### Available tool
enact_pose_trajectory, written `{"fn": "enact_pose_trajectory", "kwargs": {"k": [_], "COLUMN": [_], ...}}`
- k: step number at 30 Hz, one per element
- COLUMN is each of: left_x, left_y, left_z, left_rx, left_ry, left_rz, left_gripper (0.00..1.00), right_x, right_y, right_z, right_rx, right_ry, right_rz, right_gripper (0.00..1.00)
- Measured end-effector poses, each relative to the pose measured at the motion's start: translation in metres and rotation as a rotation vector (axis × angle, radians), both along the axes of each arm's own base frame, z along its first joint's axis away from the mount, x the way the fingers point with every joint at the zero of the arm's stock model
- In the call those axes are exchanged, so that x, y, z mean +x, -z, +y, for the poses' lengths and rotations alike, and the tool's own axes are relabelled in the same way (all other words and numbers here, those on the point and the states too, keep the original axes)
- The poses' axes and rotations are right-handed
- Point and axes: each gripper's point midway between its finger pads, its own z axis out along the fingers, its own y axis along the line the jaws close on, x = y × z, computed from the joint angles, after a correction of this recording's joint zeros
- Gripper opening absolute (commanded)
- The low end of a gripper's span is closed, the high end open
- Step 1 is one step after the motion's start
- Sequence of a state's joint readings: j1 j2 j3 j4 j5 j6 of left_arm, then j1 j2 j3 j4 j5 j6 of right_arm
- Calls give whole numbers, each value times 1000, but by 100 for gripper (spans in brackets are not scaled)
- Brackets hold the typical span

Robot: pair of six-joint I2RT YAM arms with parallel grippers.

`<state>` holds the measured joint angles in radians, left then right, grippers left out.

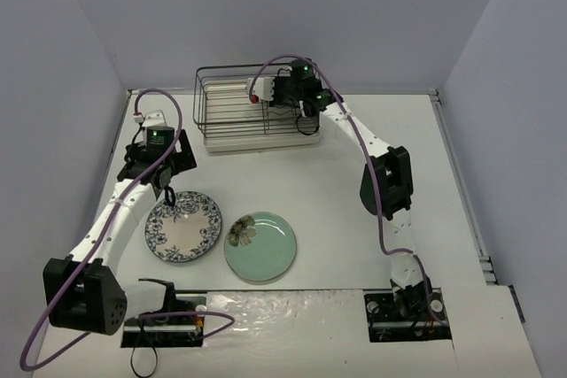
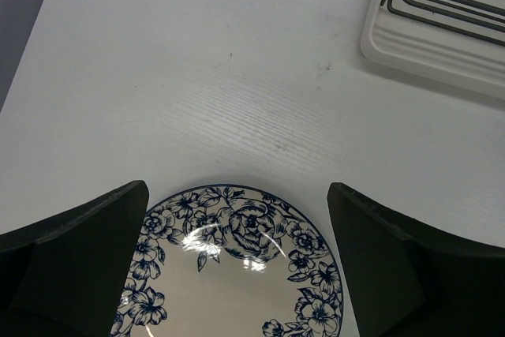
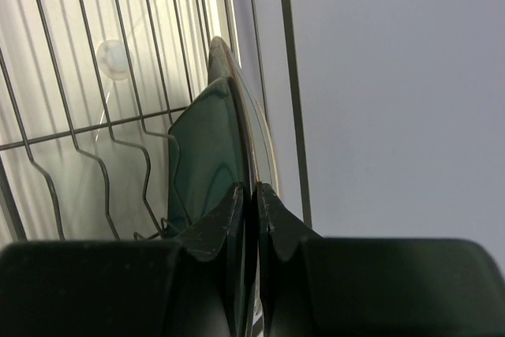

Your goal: Load the plates into the dish rack

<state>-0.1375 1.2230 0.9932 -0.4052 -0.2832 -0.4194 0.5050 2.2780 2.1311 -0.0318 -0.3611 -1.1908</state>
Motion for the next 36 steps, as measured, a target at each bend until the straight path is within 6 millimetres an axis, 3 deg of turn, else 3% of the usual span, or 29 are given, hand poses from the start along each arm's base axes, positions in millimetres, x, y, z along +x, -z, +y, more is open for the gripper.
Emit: {"fn": "enact_pose_trajectory", "kwargs": {"k": [23,33,36], "left_x": [3,5,4], "left_y": [10,7,7], "left_z": [0,0,0], "left_rx": [7,8,12], "left_ry": [-1,0,4], "left_rz": [35,28,30], "left_gripper": [97,97,97], "right_x": [-16,-16,-15], "right_y": [-5,-9,-11], "right_z": [38,40,38], "right_rx": [-9,37,60], "right_ry": [-116,-143,-144], "right_rz": [-59,-50,-41], "right_gripper": [0,0,10]}}
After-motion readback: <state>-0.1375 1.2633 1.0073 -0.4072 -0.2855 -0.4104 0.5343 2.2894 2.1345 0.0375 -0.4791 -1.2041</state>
